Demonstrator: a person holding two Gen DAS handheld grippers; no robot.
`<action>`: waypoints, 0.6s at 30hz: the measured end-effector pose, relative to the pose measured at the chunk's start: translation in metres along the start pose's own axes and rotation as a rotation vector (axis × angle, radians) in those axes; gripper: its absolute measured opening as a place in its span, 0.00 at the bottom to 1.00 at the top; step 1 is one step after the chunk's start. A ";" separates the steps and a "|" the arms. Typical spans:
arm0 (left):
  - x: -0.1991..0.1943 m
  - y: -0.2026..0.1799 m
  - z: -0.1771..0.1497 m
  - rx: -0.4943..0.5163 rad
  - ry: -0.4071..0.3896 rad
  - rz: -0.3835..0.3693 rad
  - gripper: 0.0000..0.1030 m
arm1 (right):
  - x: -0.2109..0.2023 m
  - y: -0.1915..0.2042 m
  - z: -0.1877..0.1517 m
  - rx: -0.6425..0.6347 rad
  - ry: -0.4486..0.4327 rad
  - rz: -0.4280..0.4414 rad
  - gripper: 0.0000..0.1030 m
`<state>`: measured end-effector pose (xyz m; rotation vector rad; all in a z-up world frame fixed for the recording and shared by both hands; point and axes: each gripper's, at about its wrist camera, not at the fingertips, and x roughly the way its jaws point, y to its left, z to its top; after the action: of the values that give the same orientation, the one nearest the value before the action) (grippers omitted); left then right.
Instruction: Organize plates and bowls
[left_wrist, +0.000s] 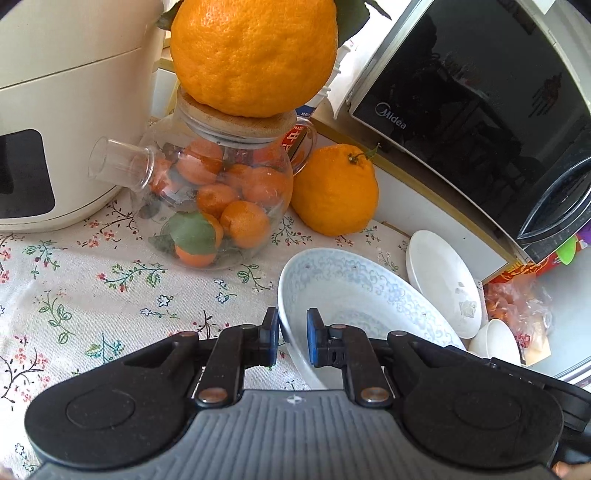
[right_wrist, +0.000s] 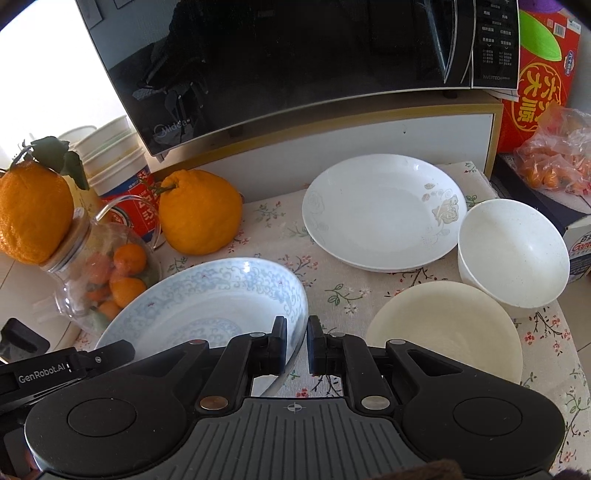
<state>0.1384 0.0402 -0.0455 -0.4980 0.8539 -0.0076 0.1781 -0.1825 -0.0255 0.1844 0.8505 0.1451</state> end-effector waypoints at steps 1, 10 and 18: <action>-0.004 -0.001 -0.001 0.006 -0.008 -0.002 0.13 | -0.005 0.001 -0.002 -0.001 -0.006 0.005 0.11; -0.043 0.003 -0.014 0.022 -0.021 0.000 0.13 | -0.046 0.003 -0.021 -0.007 -0.029 0.043 0.12; -0.076 0.014 -0.025 0.009 -0.059 0.002 0.13 | -0.067 0.018 -0.045 -0.019 -0.012 0.079 0.12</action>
<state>0.0672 0.0574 -0.0110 -0.4864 0.7959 0.0051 0.0995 -0.1739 -0.0017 0.2007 0.8300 0.2259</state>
